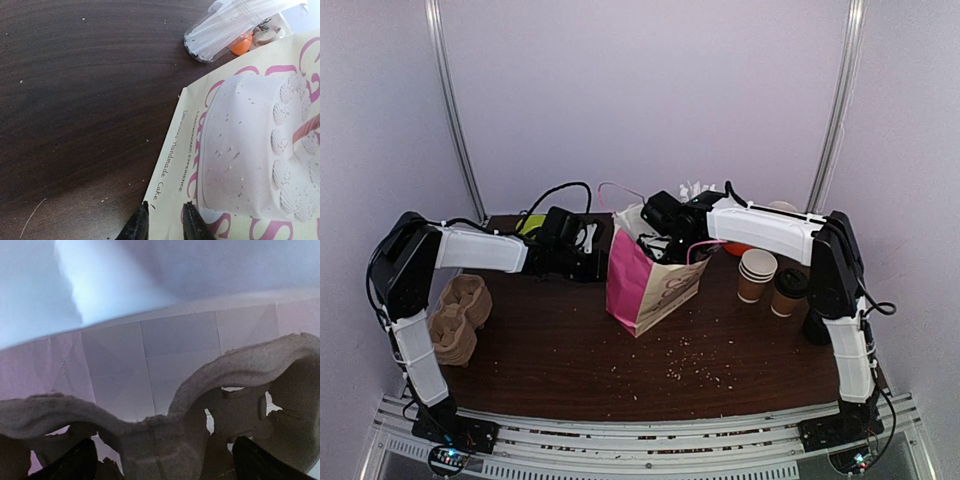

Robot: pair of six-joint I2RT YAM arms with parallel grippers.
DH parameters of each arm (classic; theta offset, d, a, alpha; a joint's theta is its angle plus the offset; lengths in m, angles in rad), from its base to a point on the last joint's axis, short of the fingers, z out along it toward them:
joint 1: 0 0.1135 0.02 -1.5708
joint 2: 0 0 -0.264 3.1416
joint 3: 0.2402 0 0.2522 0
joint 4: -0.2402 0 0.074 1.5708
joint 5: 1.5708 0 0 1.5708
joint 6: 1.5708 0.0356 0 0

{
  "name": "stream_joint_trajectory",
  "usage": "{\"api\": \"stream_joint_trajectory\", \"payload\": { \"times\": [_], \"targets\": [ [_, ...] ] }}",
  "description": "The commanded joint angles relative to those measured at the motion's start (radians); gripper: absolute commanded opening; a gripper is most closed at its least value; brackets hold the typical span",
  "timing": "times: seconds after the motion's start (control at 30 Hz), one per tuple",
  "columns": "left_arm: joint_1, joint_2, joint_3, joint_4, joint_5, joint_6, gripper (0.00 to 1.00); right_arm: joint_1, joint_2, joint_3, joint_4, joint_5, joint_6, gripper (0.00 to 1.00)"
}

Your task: Pack the takeout coffee

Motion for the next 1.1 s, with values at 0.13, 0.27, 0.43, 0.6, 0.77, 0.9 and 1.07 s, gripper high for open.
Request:
{"api": "stream_joint_trajectory", "payload": {
  "times": [0.13,0.27,0.43,0.6,0.77,0.9,1.07],
  "targets": [
    [-0.006,-0.04,0.023,0.007,0.007,0.022,0.31,0.012,-0.012,-0.026,-0.029,-0.024,0.017,1.0],
    [-0.006,-0.047,0.024,-0.002,0.004,0.029,0.35,0.011,-0.039,-0.006,-0.03,-0.018,0.034,1.0],
    [-0.007,-0.055,0.028,-0.018,-0.005,0.04,0.42,0.011,-0.084,0.027,-0.034,-0.022,0.05,1.0],
    [-0.006,-0.057,0.025,-0.022,-0.012,0.044,0.44,0.011,-0.125,0.05,-0.052,-0.022,0.057,1.0],
    [-0.006,-0.057,0.025,-0.02,-0.009,0.041,0.45,0.011,-0.156,0.054,-0.062,-0.005,0.059,1.0],
    [-0.006,-0.063,0.022,-0.021,-0.01,0.042,0.47,0.01,-0.181,0.074,-0.068,0.004,0.067,1.0],
    [-0.006,-0.079,0.022,-0.032,-0.016,0.047,0.55,0.011,-0.199,0.133,-0.086,0.009,0.076,1.0]
  ]
}}
